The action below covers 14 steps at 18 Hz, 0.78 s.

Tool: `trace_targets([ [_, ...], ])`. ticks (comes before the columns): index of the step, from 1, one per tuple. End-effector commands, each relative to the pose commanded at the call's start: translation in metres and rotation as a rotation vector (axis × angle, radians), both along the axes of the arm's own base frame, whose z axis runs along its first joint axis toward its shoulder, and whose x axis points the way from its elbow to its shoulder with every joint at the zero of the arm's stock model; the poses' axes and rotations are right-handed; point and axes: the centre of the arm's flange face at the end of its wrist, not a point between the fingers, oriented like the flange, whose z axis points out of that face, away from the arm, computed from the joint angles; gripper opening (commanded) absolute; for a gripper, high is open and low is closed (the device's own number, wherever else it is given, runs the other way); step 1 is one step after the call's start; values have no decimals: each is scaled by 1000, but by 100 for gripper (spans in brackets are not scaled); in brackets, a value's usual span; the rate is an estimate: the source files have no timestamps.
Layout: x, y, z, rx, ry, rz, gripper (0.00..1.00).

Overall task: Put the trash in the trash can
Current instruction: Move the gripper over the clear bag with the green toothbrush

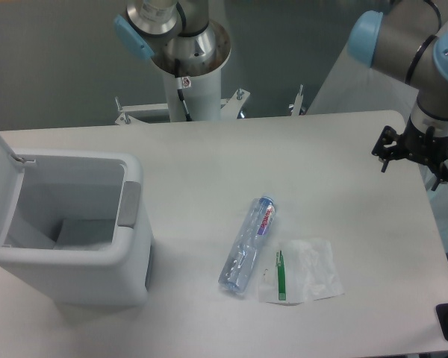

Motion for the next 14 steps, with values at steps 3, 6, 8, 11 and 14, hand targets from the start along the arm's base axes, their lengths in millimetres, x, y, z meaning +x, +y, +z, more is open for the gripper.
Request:
trace_targets([
  [3,2,4,-1,3,-2,-2,100],
  [6,6,8,-6,6,-11,-3,100],
  [8,10,10,-13,18,-23,-6,100],
  [11,16,16,-22,90,-70,54,100],
  [14,24,22,-30,98,-86,158,100],
])
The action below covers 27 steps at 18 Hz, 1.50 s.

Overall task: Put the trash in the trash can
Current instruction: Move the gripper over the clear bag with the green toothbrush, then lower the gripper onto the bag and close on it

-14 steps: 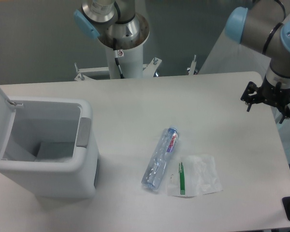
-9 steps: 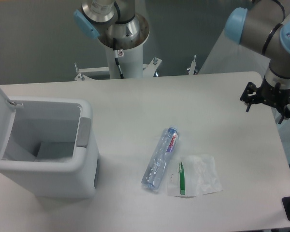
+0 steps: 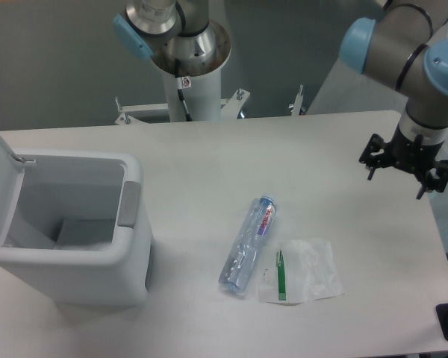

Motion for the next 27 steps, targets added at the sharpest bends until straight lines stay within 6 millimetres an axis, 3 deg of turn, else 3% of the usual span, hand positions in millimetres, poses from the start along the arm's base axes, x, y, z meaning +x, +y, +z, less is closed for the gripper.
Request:
trace_targets([
  [4,20,33,-5,5,-21,30,100],
  [7,38,56,-20,-8,-50,47,100],
  [14,59,105,-45,-18,-80,167,100],
  [21,81,156,-95,-155,-36,190,100],
  [27,93,172,-121,-219,-15,180,100],
])
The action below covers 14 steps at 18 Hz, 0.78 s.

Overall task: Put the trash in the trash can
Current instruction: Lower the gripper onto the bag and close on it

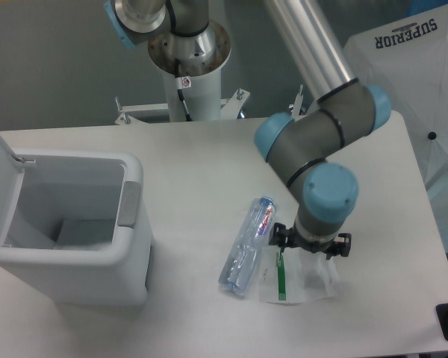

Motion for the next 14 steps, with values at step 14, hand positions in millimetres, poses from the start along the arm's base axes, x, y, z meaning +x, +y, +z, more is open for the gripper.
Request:
trace_targets([
  [14,13,21,-38,-64,-3,-18,74],
])
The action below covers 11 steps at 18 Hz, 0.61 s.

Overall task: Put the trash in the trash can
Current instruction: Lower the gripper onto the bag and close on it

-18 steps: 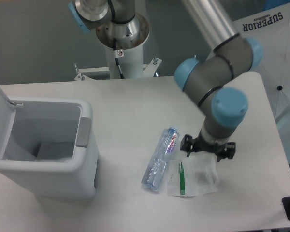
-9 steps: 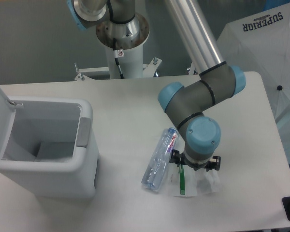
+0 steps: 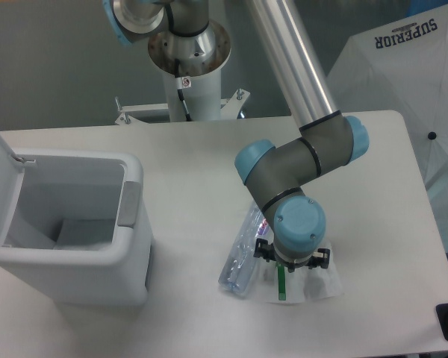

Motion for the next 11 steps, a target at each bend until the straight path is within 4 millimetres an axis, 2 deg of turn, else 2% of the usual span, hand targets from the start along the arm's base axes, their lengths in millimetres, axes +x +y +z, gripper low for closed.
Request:
trace_targets([
  [2,-2,2,2,3,4,0,47],
  [4,-3,3,4,6,11,7,11],
  [6,-3,4,4,11,17,7,1],
  [11,-5,6,16,34,39,8,0],
])
